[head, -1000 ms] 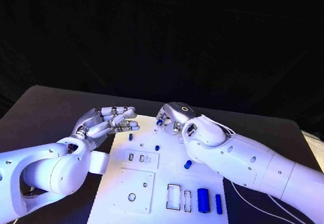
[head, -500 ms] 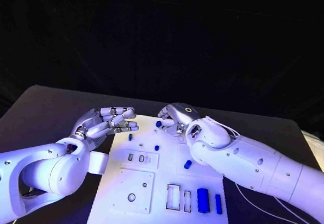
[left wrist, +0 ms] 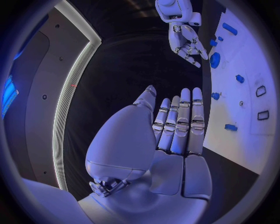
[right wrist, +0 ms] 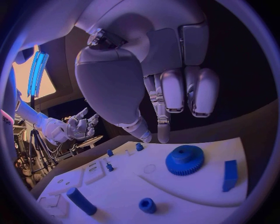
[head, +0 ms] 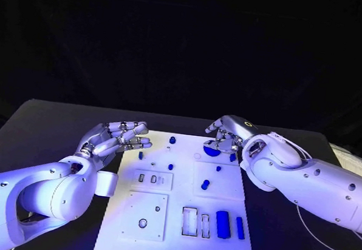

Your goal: Assemble the parts on the task board

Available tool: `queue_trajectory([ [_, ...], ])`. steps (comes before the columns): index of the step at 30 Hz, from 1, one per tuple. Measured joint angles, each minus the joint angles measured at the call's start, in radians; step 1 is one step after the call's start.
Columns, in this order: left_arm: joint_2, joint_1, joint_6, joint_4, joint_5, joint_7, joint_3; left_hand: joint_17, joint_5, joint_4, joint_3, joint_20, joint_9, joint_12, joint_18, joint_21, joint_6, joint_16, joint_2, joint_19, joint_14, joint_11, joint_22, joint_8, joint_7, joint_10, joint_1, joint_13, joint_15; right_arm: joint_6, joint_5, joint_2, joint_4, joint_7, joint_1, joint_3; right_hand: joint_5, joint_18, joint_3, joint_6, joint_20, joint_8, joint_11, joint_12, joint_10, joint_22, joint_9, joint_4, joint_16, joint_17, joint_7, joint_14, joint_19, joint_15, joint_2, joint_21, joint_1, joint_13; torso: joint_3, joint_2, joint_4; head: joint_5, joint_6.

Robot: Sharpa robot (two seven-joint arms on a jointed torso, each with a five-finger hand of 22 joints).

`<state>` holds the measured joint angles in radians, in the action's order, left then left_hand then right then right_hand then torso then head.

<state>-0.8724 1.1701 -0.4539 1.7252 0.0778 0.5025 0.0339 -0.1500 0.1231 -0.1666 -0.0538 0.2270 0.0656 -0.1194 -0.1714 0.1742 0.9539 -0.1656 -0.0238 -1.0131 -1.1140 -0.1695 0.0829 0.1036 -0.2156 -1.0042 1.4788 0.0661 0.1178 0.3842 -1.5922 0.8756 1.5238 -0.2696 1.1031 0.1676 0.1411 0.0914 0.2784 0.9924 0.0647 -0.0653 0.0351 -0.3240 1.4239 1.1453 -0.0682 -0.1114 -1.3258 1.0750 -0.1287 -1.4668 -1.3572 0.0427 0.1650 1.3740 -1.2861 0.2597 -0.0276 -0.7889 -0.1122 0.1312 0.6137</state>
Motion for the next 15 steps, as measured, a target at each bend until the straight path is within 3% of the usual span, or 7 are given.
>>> queue_trajectory([
  [3,0.000,0.000,0.001,-0.001,0.000,-0.001,0.000,0.000,0.000,0.000,0.000,0.000,0.000,0.000,0.000,0.000,0.000,0.000,0.000,0.000,-0.001,0.000,0.000,0.000,0.000,0.000,0.000,0.000,-0.001,-0.016,0.030,0.018,-0.001,-0.022,-0.002,0.001,0.005,-0.009,-0.078,0.001,0.003,0.000,-0.005,-0.223,-0.014,0.059,0.000,-0.037,-0.042,0.062,0.004,0.002,-0.024,0.002,0.004,0.033,-0.004,0.259,0.0022,0.000,0.0038,0.000,-0.001],
  [7,0.001,0.000,0.002,-0.003,0.001,-0.001,0.000,-0.001,0.000,0.003,-0.003,0.000,0.000,0.000,0.000,0.000,0.000,0.000,0.004,0.000,-0.001,0.000,-0.001,0.000,0.000,0.000,0.004,0.000,-0.001,-0.042,0.055,0.025,-0.011,-0.046,-0.005,0.002,0.024,-0.015,-0.147,0.001,0.006,0.000,0.005,-0.567,-0.028,0.135,0.000,-0.088,-0.094,0.148,0.004,0.002,-0.059,0.002,-0.019,0.071,-0.037,0.643,0.0043,0.000,0.0066,0.000,-0.002],
  [9,0.002,0.000,0.004,-0.005,0.001,-0.002,0.000,-0.001,0.000,0.003,-0.003,0.000,0.000,0.000,0.000,0.000,0.000,0.000,0.004,0.000,-0.001,0.000,-0.001,0.000,0.000,0.000,0.004,0.000,-0.001,-0.053,0.062,0.025,-0.015,-0.055,-0.006,0.002,0.024,-0.017,-0.163,0.001,0.008,0.000,0.005,-0.640,-0.028,0.153,0.000,-0.103,-0.105,0.170,0.004,0.000,-0.061,-0.004,-0.019,0.081,-0.037,0.725,0.0044,0.000,0.0066,0.002,-0.002],
  [10,0.002,0.000,0.004,-0.005,0.001,-0.002,0.000,-0.001,0.000,0.003,-0.003,0.000,0.000,0.000,0.000,0.000,0.000,0.000,0.004,0.000,-0.001,0.000,-0.001,0.000,0.000,0.000,0.004,0.000,-0.001,-0.060,0.067,0.023,-0.017,-0.061,-0.006,0.002,0.026,-0.029,-0.171,0.001,0.011,0.000,0.005,-0.671,-0.028,0.159,0.000,-0.111,-0.110,0.180,0.004,0.000,-0.064,-0.004,-0.014,0.082,-0.041,0.760,0.0044,0.000,0.0066,0.003,-0.002],
  [15,0.005,0.000,0.007,-0.009,0.001,-0.002,0.000,-0.001,0.000,0.003,-0.003,0.000,0.000,0.000,0.000,0.000,0.000,0.000,0.004,0.000,-0.001,0.000,-0.001,0.000,0.000,0.000,0.004,0.000,-0.001,-0.084,0.078,0.016,-0.023,-0.076,-0.008,0.002,0.033,-0.031,-0.190,-0.003,0.015,0.000,0.005,-0.747,-0.028,0.163,0.000,-0.130,-0.125,0.213,0.001,0.000,-0.076,-0.004,-0.022,0.094,-0.054,0.850,0.0037,0.000,0.0056,0.006,-0.001],
])
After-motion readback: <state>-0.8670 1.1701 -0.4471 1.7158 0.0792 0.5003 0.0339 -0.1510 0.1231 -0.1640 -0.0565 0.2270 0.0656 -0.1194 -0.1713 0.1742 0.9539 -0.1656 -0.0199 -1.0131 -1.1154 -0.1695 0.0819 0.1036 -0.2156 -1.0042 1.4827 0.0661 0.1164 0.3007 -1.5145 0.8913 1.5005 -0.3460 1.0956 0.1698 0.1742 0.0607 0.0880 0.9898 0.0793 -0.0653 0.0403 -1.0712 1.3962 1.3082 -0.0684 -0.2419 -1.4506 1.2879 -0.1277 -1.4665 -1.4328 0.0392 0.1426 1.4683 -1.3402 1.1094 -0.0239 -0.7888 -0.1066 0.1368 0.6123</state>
